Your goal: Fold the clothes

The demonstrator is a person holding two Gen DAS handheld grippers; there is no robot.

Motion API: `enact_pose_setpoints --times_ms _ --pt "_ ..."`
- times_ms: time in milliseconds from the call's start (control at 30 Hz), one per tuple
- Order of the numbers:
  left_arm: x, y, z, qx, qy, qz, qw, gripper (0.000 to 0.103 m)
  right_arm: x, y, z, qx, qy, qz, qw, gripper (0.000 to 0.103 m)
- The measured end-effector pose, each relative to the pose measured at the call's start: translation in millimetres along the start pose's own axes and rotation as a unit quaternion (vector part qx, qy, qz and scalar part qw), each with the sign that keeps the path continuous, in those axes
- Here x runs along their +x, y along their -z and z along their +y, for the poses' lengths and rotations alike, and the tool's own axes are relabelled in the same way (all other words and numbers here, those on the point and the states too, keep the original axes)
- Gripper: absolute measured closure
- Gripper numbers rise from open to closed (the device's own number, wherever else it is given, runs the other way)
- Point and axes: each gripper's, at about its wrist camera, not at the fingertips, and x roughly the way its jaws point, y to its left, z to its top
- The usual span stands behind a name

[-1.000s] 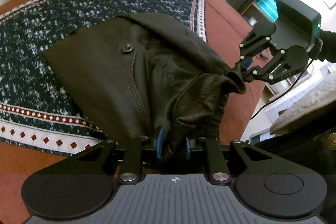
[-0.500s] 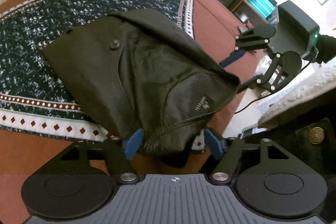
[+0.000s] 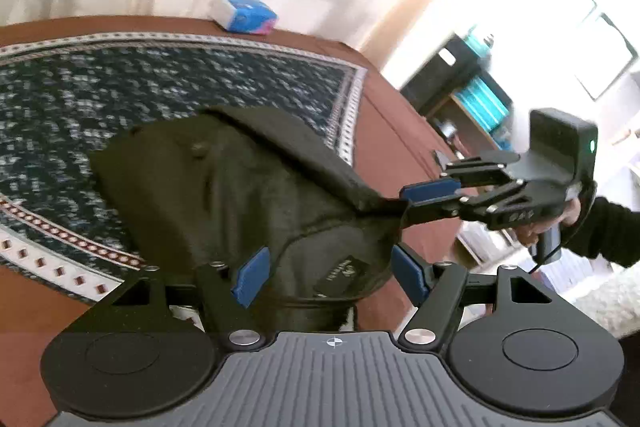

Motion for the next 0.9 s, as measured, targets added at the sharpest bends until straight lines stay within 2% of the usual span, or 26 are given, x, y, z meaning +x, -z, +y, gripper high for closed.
enact_pose_setpoints --times_ms 67,100,167,233,367,533,600,667,800,867,900 --pt "13 4 0 0.0 0.001 0.014 0.9999 0.023 -3 -2 -1 0.023 -0.041 0.019 0.999 0.068" --pt "19 6 0 0.0 0.002 0.021 0.9998 0.023 -6 -3 1 0.011 -0.036 0.027 0.999 0.071" --pt "33 8 0 0.001 0.001 0.031 0.9995 0.023 -12 -7 2 -0.008 -0.026 0.037 0.999 0.068" --pt "47 8 1 0.001 -0.004 0.03 0.9995 0.023 -13 -19 -3 0.0 -0.015 0.013 1.0 0.068" --pt "70 10 1 -0.003 -0.02 0.034 0.9992 0.023 25 -33 -16 -0.003 0.001 -0.005 1.0 0.069" --pt "91 30 6 -0.019 -0.045 0.054 0.9973 0.023 76 -1 -30 -0.013 0.003 0.045 0.999 0.069" --pt "93 40 8 -0.025 -0.049 0.045 0.9974 0.023 88 15 -34 -0.003 -0.004 0.051 0.999 0.068" --pt "96 41 10 -0.037 -0.055 0.036 0.9972 0.023 92 24 -37 0.002 -0.009 0.039 0.999 0.068" --pt "82 24 8 -0.074 -0.046 0.03 0.9957 0.022 83 13 -46 0.018 -0.034 0.051 0.998 0.067" --pt "50 13 10 -0.089 -0.035 -0.023 0.9952 0.022 65 -10 -47 0.015 -0.037 0.038 0.998 0.063" --pt "35 8 16 -0.101 -0.042 -0.054 0.9926 0.022 54 -24 -44 0.007 -0.037 0.015 0.999 0.061"
